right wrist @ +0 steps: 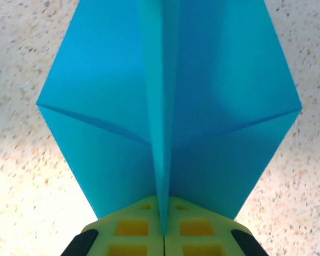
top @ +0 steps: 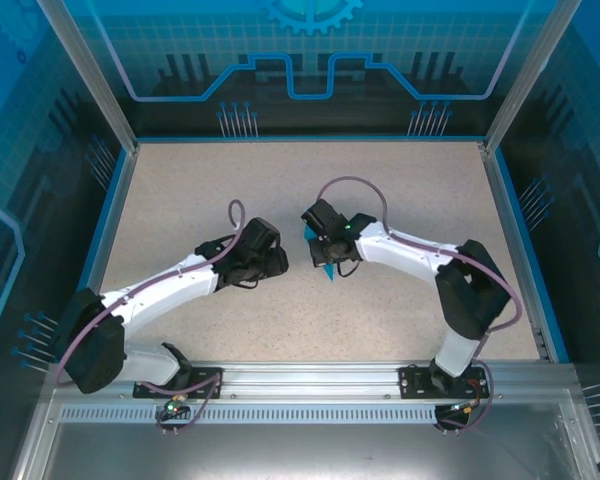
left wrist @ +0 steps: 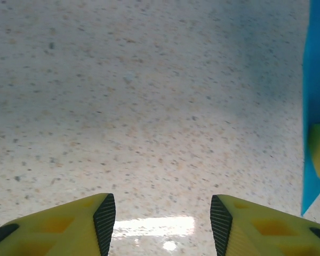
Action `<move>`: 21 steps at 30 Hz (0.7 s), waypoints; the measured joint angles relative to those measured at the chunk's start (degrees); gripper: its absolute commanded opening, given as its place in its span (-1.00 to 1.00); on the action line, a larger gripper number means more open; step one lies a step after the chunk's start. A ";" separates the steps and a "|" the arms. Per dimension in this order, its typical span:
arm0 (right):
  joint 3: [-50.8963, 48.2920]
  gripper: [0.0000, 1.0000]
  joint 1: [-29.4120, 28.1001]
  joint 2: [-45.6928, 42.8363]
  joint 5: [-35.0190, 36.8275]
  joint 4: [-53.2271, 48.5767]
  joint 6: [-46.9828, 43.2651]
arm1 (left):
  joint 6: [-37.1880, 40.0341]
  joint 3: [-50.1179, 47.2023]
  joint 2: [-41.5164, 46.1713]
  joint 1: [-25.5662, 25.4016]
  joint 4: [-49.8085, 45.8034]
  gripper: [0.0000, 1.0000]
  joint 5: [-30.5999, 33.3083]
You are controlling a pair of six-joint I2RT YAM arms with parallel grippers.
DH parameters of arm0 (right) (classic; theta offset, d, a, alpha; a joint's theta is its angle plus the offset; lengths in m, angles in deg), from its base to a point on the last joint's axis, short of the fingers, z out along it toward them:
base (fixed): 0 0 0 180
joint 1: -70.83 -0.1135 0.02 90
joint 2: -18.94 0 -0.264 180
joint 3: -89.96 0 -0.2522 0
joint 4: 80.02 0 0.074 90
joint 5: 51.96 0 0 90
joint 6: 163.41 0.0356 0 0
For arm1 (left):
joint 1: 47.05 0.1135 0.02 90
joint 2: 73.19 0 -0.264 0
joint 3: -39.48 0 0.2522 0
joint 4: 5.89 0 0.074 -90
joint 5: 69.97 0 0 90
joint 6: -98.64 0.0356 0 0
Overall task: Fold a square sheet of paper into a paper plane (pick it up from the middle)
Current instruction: Move the paper plane to the center of the table.
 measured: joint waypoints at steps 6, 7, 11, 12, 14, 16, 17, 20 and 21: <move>6.82 -0.85 0.04 8.07 1.77 -4.59 0.42 | 0.02 -3.69 1.66 3.23 0.81 0.10 -0.94; 7.72 -0.84 0.04 9.05 1.81 -5.09 0.46 | 0.02 -4.15 1.88 3.65 1.07 0.10 -1.29; 9.90 -0.80 0.26 11.89 1.60 -6.27 0.90 | 0.02 -5.25 2.49 5.33 1.73 0.10 -2.14; 10.05 -0.80 0.39 12.37 1.31 -6.25 1.07 | 0.02 -5.31 2.51 5.62 1.86 0.10 -2.23; 10.16 -0.79 0.68 13.14 0.79 -6.32 1.33 | 0.02 -5.38 2.51 5.97 1.97 0.10 -2.51; 10.54 -0.78 1.05 14.10 0.17 -6.38 1.53 | 0.02 -5.38 2.51 6.01 2.14 0.10 -2.82; 10.71 -0.77 1.27 14.56 -0.07 -6.40 1.68 | 0.02 -5.38 2.51 6.01 2.16 0.10 -2.97; 10.82 -0.74 1.68 15.63 -0.63 -6.36 2.14 | 0.02 -5.38 2.51 6.05 2.38 0.10 -3.26; 10.82 -0.74 1.84 15.89 -0.83 -6.36 2.38 | 0.02 -5.38 2.51 6.08 2.54 0.10 -3.41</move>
